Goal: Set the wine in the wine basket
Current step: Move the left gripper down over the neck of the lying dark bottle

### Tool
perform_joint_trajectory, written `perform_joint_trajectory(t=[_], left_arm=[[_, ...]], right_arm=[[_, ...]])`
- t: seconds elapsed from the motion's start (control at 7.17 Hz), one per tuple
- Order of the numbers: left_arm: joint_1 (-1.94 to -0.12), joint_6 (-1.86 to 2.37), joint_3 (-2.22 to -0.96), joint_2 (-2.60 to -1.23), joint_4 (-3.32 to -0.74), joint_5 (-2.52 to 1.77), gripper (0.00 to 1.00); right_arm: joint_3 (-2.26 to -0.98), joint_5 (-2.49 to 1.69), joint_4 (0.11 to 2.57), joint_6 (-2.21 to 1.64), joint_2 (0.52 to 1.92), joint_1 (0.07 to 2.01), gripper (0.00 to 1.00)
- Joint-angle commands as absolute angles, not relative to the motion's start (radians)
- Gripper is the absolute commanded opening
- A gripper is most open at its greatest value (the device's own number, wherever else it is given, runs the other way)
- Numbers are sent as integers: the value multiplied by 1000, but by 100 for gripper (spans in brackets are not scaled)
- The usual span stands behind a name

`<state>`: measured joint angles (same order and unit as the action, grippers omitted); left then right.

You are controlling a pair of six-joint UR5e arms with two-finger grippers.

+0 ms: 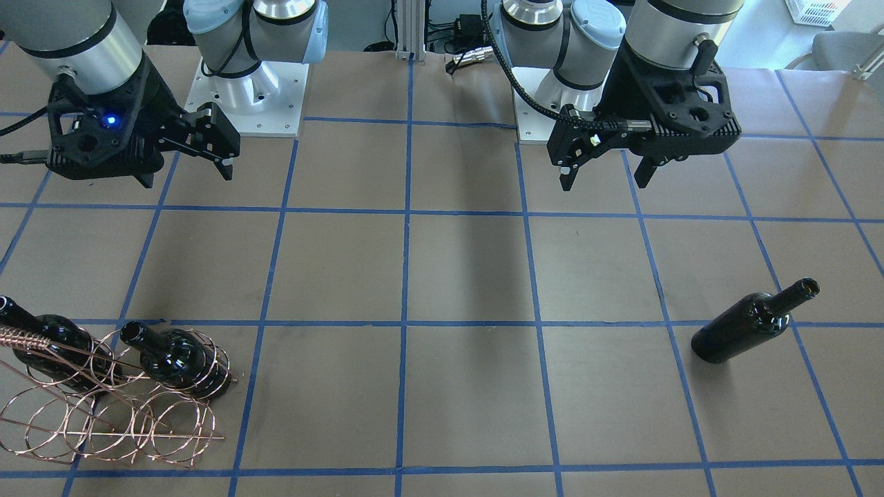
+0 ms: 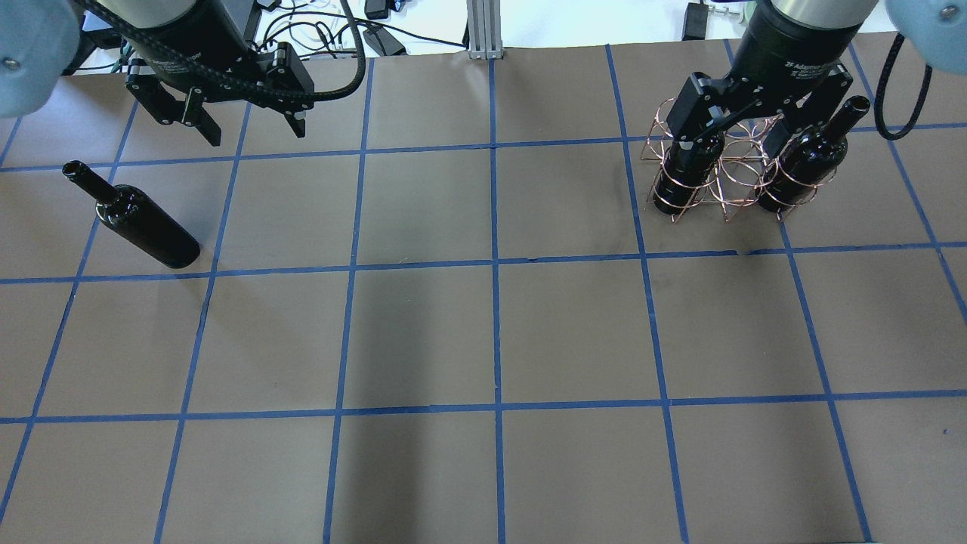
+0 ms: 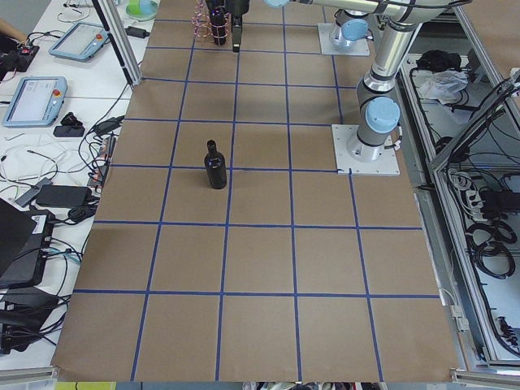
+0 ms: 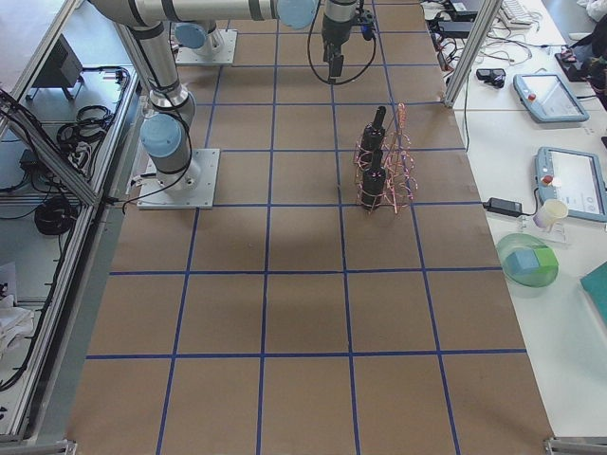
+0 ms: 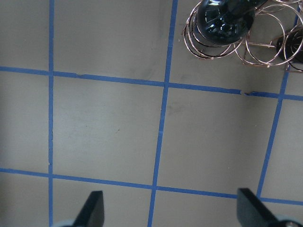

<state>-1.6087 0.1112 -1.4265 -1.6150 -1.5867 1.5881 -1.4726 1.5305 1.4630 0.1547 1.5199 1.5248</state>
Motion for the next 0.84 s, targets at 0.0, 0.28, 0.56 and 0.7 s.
perform_joint_trajectory(t=[0.0,0.28,0.56,0.7], left_arm=[[-1608,109,-1428,-1614,-1588,1588,96],[-1603,63,-1448,-1597,-1598,1600,99],[-1560,-23,-1479,-1591,-1579,1582,100],[-1478,-184,-1476,-1589,-1580,1572,100]], right_arm=[[-1473,1534,1468,155,1519,1525,100],[-1473,1531,1470,155,1517,1525,100],[-1474,1531,1468,153,1517,1525,100],[-1474,1529,1468,153,1517,1525,100]])
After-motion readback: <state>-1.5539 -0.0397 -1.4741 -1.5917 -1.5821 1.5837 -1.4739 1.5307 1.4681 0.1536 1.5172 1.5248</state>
